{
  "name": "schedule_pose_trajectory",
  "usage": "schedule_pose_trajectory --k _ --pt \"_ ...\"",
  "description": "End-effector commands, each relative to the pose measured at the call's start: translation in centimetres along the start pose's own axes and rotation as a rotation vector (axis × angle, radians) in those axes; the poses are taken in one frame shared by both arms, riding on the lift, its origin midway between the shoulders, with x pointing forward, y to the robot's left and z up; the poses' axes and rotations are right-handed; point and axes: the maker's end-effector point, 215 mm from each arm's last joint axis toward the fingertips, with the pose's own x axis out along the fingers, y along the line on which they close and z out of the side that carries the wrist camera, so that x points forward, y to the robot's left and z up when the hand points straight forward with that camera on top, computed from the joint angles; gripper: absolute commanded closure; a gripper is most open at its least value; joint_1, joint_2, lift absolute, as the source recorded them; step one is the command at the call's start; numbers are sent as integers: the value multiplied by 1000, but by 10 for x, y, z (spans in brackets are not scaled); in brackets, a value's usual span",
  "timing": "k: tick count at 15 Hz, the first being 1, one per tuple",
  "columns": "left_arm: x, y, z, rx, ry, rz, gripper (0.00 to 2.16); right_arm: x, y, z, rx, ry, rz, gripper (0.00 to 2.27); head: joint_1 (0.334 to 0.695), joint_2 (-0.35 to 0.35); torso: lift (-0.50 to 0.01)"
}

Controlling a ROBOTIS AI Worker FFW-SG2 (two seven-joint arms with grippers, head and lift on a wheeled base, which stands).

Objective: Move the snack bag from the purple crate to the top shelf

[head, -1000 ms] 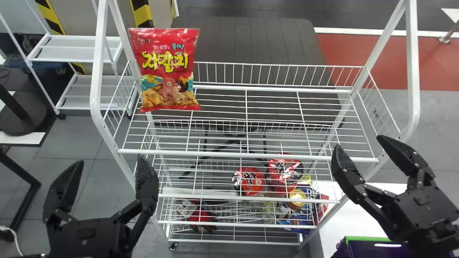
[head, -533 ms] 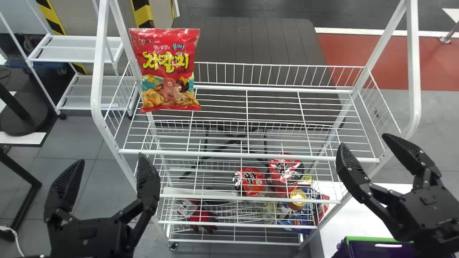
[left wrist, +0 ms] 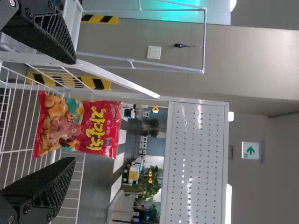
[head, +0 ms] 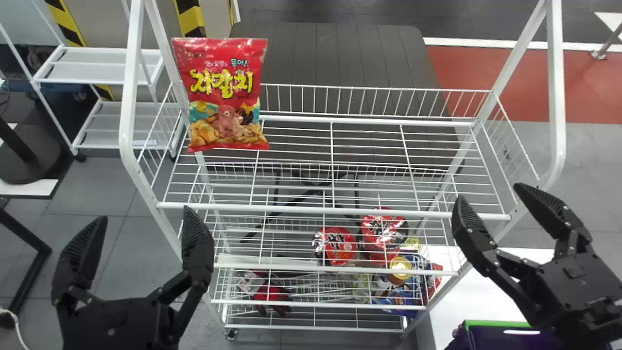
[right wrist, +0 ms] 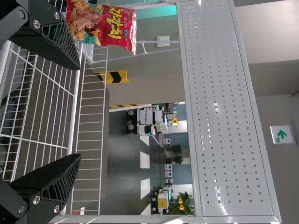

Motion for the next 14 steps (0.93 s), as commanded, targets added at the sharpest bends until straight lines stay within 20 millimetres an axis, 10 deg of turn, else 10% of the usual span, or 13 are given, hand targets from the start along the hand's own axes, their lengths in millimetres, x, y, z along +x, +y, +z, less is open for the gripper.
schedule_pose_trajectory --k 1,14 --pt "-1 -1 1 -2 -1 -1 70 1 -1 -13 14 50 -9 167 695 -36 0" --pt "0 -3 3 -4 -7 -11 73 0 -4 6 -7 -15 -26 171 695 -48 -28"
